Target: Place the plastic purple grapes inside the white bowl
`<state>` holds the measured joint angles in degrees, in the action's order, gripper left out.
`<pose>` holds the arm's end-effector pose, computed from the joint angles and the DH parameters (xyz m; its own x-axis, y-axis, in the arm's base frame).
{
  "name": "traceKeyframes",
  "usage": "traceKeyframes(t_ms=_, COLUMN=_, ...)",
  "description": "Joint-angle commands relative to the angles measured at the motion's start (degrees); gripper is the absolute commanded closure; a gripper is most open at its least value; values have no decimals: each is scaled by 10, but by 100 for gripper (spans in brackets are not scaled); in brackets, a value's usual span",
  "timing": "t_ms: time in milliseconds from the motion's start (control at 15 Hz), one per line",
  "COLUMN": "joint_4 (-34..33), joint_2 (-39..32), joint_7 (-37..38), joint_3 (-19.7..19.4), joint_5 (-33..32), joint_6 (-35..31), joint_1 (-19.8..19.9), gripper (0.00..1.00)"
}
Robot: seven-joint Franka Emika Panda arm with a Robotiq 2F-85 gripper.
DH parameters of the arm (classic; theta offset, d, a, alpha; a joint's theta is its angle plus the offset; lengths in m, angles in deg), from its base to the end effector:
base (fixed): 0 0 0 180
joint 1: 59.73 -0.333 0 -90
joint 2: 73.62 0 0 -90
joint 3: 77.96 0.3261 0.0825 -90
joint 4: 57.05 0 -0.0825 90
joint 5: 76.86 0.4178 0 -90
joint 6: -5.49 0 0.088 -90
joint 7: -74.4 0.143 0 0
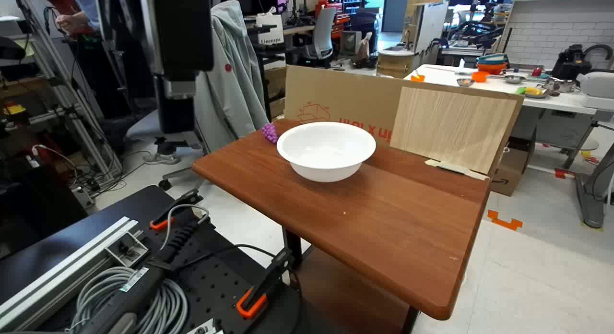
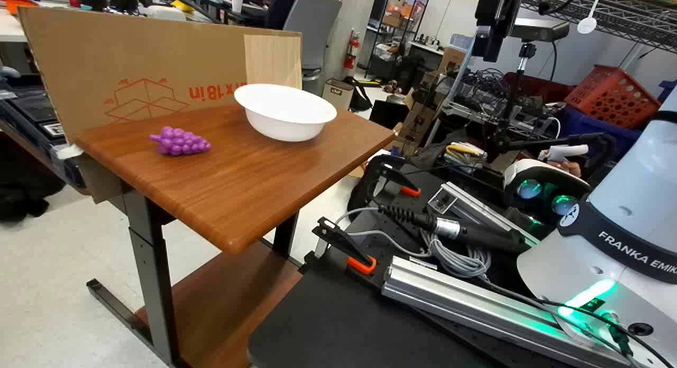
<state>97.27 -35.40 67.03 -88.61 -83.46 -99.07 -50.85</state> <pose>0.3126 -0.1157 0.3689 0.9728 -0.1138 -0.2019 -0.1238 -0.9916 -0.0377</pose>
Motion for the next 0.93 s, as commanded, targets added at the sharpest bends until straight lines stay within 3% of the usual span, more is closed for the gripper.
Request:
traceKeyframes(t_ms=0, joint_4=-1, joint_2=0, joint_7=-1, joint_3=2, joint_5=1, joint_6=2, joint_1=2, gripper=0)
traceKeyframes(t_ms=867, joint_4=-15, joint_2=-17, joint_7=7, joint_3=13, joint_5=-1, joint_6=0, joint_1=-4, gripper=0)
